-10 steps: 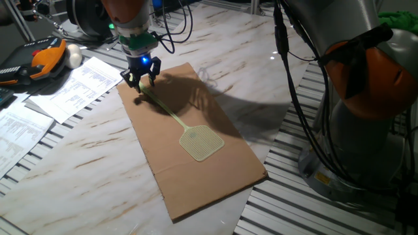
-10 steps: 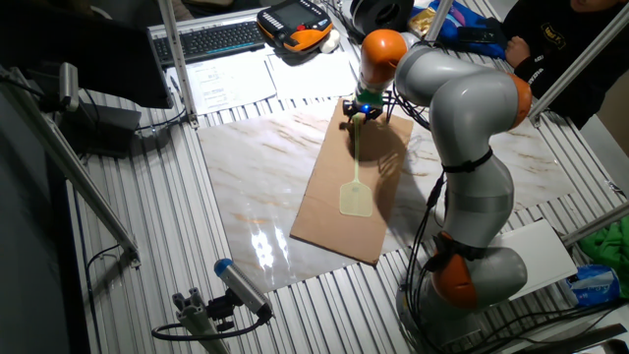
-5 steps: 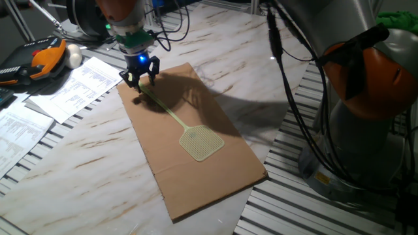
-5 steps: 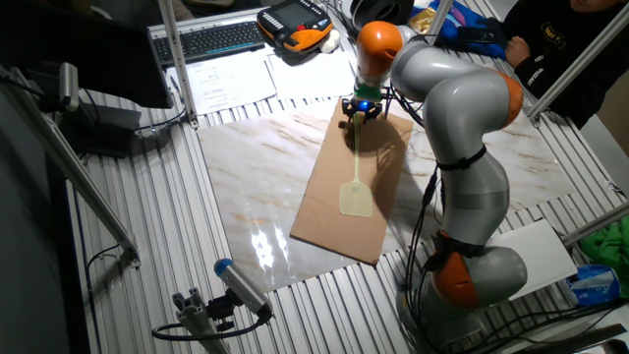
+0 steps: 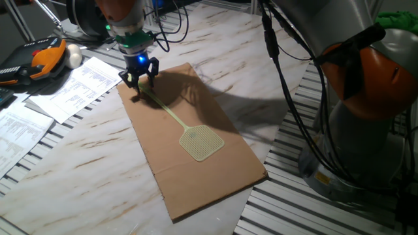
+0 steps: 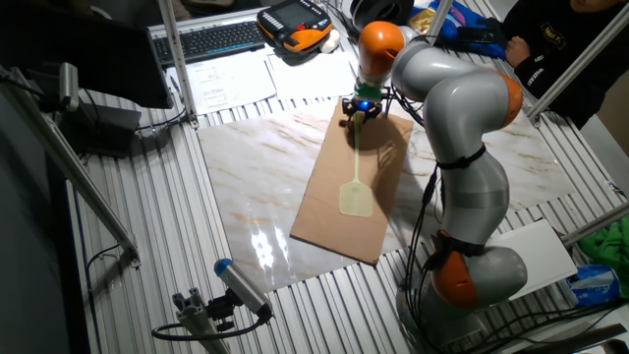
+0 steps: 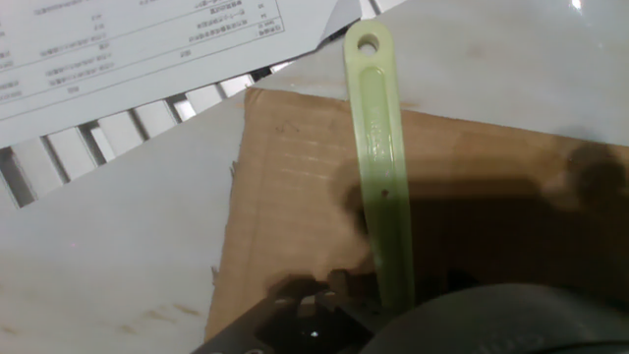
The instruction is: Swat with a flyswatter
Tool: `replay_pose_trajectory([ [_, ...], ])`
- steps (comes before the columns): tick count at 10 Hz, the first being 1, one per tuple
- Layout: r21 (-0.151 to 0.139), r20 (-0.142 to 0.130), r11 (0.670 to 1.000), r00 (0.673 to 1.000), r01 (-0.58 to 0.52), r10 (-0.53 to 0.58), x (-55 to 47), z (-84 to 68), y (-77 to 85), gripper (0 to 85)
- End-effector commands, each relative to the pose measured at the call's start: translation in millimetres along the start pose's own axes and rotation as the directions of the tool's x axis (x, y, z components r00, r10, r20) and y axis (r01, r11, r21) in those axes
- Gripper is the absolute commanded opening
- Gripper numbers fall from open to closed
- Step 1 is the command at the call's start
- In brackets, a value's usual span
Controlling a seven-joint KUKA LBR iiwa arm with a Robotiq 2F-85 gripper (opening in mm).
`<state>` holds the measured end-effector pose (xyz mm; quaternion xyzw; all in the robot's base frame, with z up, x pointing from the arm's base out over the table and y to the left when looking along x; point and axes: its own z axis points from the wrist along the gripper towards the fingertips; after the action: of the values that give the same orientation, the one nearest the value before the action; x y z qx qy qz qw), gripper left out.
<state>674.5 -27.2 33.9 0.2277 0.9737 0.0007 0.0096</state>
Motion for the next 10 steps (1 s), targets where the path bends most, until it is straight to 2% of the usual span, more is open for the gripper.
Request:
replay_pose_trajectory([
  [1, 0.004, 0.005, 1.0, 1.0, 0.004, -0.005, -1.7, 1.0, -0.8, 51.0],
  [2, 0.003, 0.005, 1.0, 1.0, 0.004, -0.004, -1.5, 0.8, -2.2, 51.0],
  [3, 0.003, 0.003, 1.0, 1.0, 0.004, -0.004, -0.6, -0.3, -2.9, 34.0],
  [5, 0.006, 0.016, 1.0, 1.0, 0.005, -0.005, -3.9, 6.3, -3.6, 34.0],
  [9, -0.002, 0.014, 1.0, 1.0, 0.017, -0.017, -6.7, 9.6, -3.9, 34.0],
  [10, -0.025, -0.005, 0.999, 1.0, 0.028, -0.028, -7.1, 8.9, -4.3, 0.0],
])
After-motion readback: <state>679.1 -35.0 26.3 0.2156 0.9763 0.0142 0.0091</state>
